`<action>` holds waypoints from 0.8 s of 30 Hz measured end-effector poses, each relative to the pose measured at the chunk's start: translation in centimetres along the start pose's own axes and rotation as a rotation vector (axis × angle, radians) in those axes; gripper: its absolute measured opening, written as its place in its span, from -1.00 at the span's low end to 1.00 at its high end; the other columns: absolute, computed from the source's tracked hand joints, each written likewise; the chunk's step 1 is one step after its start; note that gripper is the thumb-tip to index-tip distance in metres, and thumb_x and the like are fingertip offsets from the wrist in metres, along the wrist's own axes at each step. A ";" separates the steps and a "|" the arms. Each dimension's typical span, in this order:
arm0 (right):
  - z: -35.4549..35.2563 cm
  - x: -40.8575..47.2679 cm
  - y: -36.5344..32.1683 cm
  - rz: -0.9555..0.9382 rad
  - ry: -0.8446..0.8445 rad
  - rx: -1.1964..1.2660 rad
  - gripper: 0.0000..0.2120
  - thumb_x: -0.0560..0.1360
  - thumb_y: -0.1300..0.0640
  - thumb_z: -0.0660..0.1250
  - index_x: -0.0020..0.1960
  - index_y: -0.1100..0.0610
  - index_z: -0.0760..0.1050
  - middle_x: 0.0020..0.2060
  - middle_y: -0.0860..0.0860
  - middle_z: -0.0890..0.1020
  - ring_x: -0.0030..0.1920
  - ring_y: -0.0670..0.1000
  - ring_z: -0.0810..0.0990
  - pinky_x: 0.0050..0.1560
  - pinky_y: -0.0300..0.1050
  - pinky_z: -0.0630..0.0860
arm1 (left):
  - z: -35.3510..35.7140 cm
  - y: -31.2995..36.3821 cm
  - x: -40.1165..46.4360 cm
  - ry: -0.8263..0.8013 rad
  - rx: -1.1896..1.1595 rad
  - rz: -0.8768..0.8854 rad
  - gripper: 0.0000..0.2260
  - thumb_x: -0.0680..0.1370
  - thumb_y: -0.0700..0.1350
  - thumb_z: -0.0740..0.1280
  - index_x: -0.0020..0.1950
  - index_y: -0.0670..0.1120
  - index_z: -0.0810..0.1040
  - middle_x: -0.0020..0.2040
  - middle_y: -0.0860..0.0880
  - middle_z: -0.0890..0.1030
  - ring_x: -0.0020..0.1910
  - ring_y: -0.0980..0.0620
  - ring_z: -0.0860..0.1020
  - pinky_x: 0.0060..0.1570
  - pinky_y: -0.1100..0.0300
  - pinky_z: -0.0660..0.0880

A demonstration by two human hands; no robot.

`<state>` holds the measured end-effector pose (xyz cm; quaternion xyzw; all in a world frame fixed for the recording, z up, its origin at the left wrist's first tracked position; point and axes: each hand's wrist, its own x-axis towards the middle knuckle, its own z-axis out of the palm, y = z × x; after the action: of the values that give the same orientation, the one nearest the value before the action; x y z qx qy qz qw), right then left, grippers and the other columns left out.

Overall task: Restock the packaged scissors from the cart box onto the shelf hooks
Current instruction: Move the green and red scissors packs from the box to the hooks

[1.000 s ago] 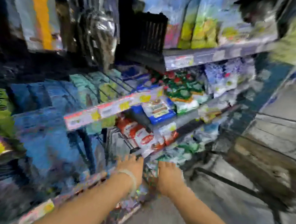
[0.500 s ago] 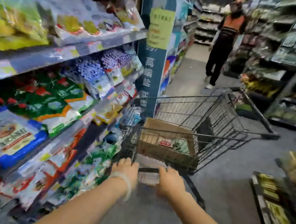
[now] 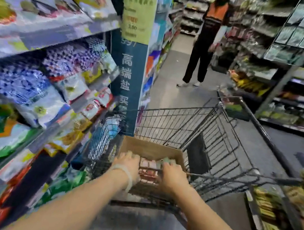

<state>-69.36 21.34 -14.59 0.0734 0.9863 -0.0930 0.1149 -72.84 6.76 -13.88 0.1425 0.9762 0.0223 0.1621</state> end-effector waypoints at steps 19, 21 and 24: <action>11.4 29.4 7.5 0.136 -0.571 0.206 -0.70 0.57 0.14 0.16 0.26 0.22 0.36 0.22 0.18 0.52 0.21 0.16 0.50 0.11 -0.10 0.44 | 10.4 -2.0 29.0 -0.569 -0.192 -0.232 -0.60 0.60 -0.12 0.19 0.42 -0.19 0.28 0.43 -0.20 0.32 0.42 -0.16 0.30 0.38 0.05 0.28; 13.5 31.6 8.1 0.163 -0.613 0.255 -0.69 0.57 0.16 0.17 0.28 0.21 0.36 0.23 0.18 0.51 0.23 0.15 0.49 0.13 -0.10 0.43 | 12.5 -1.4 31.7 -0.592 -0.241 -0.261 -0.62 0.59 -0.14 0.18 0.40 -0.20 0.33 0.40 -0.20 0.37 0.40 -0.15 0.34 0.35 0.10 0.28; 16.6 34.5 8.7 0.212 -0.634 0.324 -0.66 0.58 0.16 0.16 0.34 0.21 0.35 0.29 0.16 0.48 0.27 0.13 0.47 0.20 -0.13 0.41 | 15.8 -0.4 34.8 -0.598 -0.330 -0.323 -0.64 0.57 -0.04 0.22 0.33 -0.14 0.43 0.33 -0.16 0.47 0.33 -0.13 0.42 0.28 0.15 0.34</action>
<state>-97.55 30.70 -40.22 0.1601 0.8610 -0.2535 0.4108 -99.39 16.30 -39.70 -0.0413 0.8789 0.1109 0.4621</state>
